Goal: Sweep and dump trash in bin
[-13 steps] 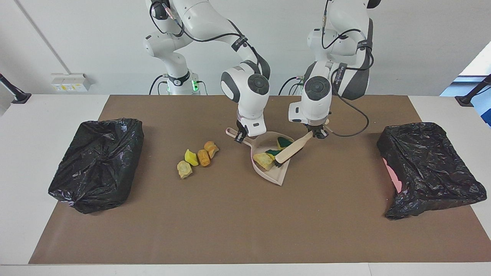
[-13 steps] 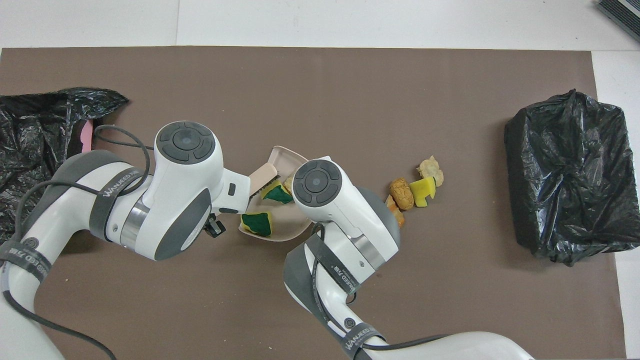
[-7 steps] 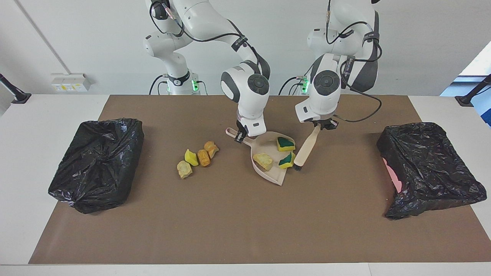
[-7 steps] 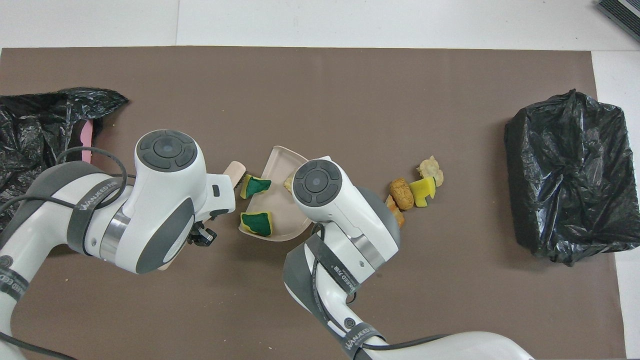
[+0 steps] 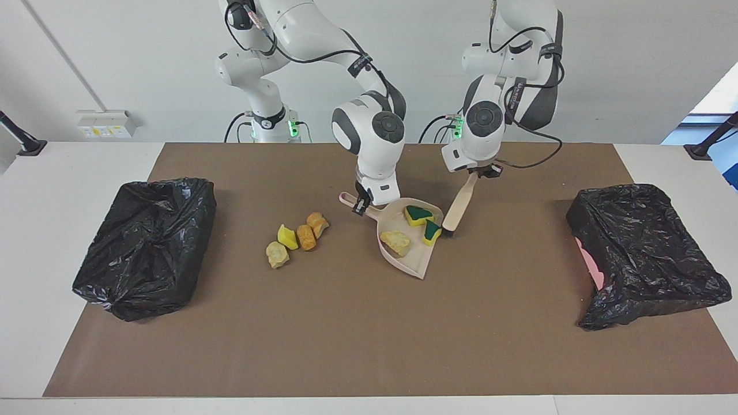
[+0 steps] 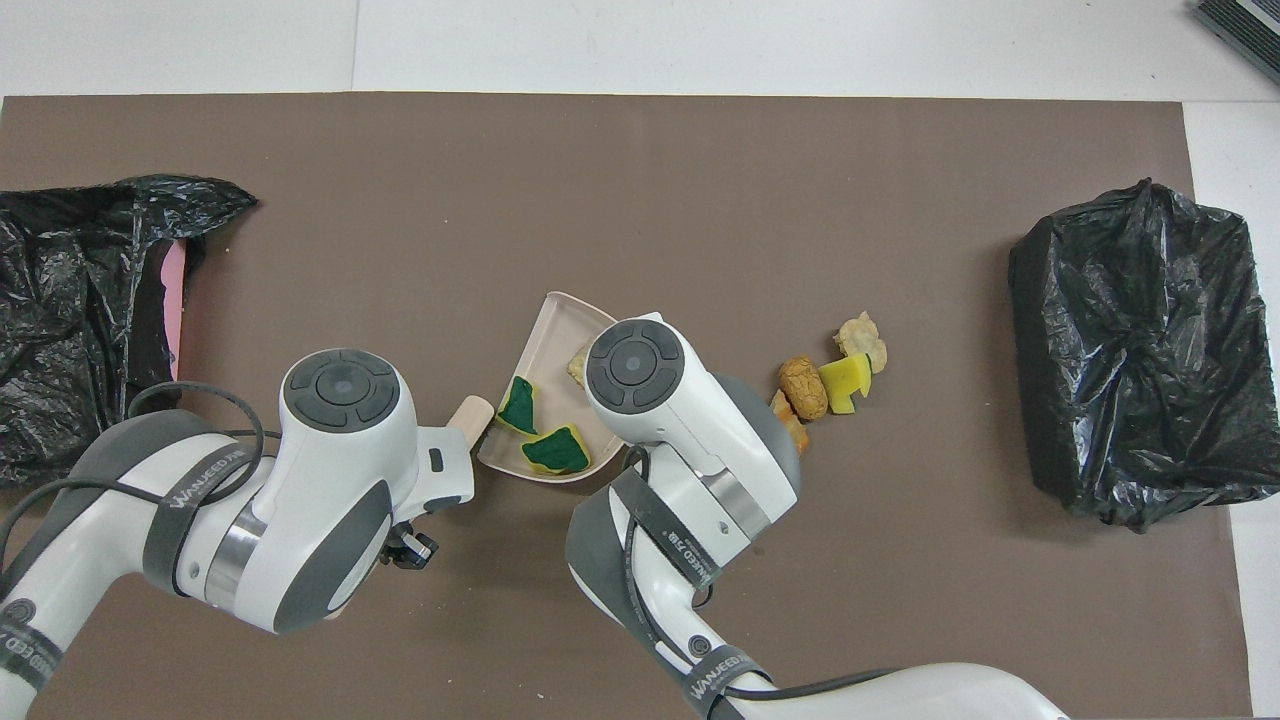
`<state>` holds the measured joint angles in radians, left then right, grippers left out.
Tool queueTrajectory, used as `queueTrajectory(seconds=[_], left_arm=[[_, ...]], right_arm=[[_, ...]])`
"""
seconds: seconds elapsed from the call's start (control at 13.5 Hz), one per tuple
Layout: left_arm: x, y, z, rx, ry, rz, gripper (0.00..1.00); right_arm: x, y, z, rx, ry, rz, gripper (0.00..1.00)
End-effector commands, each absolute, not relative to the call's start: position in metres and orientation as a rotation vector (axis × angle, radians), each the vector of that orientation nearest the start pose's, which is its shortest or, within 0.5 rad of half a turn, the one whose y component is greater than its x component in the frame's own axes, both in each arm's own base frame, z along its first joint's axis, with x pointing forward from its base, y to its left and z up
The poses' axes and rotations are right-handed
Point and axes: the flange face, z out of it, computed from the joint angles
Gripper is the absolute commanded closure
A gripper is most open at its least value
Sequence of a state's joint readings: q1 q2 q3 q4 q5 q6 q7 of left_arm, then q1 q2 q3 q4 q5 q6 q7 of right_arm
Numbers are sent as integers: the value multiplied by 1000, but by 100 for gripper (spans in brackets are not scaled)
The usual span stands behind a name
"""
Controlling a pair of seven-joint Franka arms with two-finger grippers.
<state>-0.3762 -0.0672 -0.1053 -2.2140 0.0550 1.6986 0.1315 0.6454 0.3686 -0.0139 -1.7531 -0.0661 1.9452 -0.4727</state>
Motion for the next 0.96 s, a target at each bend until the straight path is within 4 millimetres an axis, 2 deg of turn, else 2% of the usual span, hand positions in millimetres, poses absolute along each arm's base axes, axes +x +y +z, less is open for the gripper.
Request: queueTrajectory(seconds=[0.0, 0.15, 0.3, 0.59, 0.74, 0.89], left_arm=[[380, -227, 383, -2781, 977, 596, 100], [370, -243, 385, -2790, 1015, 599, 100], [360, -237, 385, -2775, 1011, 637, 100], [345, -214, 375, -2775, 961, 691, 100], [352, -186, 369, -2811, 873, 722, 100], [351, -181, 369, -2813, 849, 736, 100]], right_arm=[[509, 363, 345, -2729, -1719, 251, 100], [509, 363, 345, -2729, -1719, 251, 100], [509, 363, 345, -2729, -1719, 251, 100], [510, 362, 345, -2730, -1717, 251, 100], [509, 363, 345, -2729, -1719, 251, 100], [509, 363, 345, -2729, -1719, 251, 100]])
